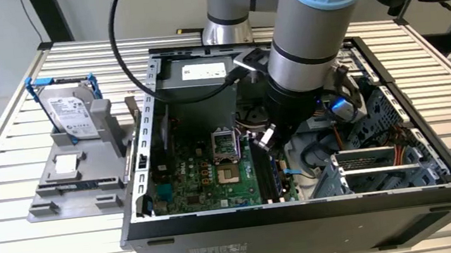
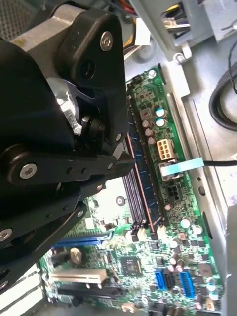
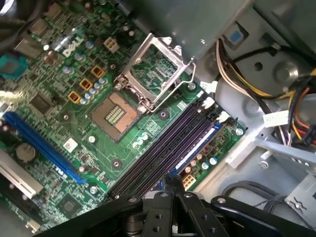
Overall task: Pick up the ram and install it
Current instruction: 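Press down the ram until it locks into place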
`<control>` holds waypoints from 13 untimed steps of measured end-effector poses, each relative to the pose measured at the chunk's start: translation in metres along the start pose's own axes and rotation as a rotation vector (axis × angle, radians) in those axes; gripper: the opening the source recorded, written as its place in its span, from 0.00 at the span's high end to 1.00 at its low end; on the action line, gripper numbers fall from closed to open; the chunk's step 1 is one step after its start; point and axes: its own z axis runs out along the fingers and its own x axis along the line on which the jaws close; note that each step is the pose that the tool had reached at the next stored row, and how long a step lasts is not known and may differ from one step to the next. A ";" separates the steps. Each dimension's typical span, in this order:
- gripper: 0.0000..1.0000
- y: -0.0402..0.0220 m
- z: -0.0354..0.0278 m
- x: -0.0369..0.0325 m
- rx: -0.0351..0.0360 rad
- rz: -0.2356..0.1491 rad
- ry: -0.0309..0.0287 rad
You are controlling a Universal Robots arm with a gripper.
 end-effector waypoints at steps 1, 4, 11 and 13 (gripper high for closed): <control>1.00 0.0000 0.0000 0.0000 -0.0002 -0.018 0.0003; 1.00 0.0000 0.0000 0.0000 -0.0005 -0.070 0.0013; 1.00 0.0000 0.0000 0.0000 -0.0014 -0.183 0.0033; 1.00 0.0000 0.0000 0.0000 -0.0017 -0.216 0.0039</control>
